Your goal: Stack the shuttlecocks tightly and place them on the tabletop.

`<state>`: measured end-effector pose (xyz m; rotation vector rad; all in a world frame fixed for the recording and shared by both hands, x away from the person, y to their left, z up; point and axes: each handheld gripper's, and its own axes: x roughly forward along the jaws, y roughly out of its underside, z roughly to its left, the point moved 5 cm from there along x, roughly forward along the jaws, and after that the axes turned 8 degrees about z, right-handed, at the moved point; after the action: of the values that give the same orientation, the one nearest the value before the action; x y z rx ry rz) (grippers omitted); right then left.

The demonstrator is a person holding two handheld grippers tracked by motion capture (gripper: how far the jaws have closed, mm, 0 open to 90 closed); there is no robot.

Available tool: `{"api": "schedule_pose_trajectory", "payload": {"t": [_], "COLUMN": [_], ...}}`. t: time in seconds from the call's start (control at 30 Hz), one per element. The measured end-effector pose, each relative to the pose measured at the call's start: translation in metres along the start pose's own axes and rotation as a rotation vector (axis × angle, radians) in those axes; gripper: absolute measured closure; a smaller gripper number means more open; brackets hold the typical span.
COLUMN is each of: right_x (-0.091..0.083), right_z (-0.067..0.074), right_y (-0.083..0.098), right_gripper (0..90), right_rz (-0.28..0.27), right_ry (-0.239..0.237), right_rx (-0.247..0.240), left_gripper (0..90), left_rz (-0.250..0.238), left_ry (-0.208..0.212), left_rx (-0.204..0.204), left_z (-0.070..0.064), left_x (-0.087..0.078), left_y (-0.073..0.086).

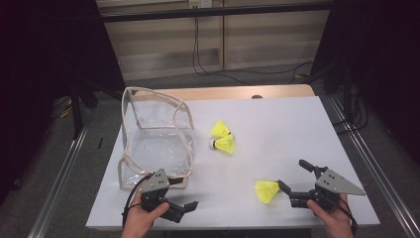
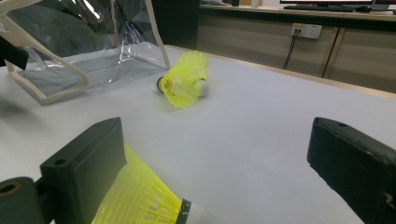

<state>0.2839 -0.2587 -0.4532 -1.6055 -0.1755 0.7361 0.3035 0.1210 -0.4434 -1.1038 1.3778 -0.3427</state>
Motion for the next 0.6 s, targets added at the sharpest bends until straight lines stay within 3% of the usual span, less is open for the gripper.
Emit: {"api": "schedule_pose_trajectory", "payload": {"t": [0.6], "right_x": [0.000], "right_z": [0.000], "right_y": [0.000], "right_gripper": [3.7], "right_rz": [0.001], "right_ry": [0.001], "right_rx": [-0.008], "left_gripper": [4.8], "left_rz": [0.013], "left_ry": [-0.032], "left_rx": [0.020], "left_z": [0.008], "left_x": [-0.014], "left_y": [0.007]}}
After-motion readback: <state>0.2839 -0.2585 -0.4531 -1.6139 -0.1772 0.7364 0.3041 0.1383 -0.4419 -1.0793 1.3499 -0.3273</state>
